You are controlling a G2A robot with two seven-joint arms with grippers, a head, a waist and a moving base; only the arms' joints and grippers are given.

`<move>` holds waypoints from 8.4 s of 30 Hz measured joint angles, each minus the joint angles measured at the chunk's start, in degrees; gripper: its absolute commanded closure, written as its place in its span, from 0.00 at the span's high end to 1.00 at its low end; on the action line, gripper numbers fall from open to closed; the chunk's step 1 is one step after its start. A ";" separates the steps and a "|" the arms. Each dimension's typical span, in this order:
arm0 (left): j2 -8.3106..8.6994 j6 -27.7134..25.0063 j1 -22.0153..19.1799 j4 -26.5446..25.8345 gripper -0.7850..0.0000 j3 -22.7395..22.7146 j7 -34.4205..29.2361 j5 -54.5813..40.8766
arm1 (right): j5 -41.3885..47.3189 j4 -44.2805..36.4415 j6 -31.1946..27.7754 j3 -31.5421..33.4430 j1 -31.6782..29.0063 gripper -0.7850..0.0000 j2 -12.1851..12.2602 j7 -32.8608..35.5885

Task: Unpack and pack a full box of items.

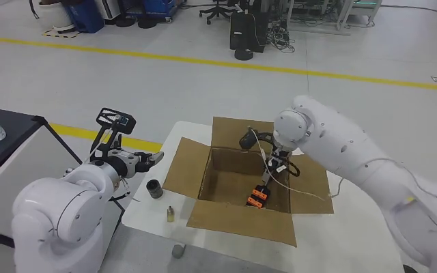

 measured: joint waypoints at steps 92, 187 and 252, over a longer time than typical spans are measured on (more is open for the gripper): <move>0.00 0.00 0.00 0.00 1.00 0.00 0.00 0.00 | -11.19 15.93 -13.92 0.09 -10.51 1.00 -9.18 -13.13; 0.00 0.00 0.00 0.00 1.00 0.00 0.00 0.00 | -24.56 21.95 -17.26 9.08 -16.07 0.52 -14.05 -20.64; 0.00 0.00 0.00 0.00 1.00 0.00 0.00 0.00 | -25.44 28.85 -17.43 14.02 -18.30 0.00 -14.60 -21.48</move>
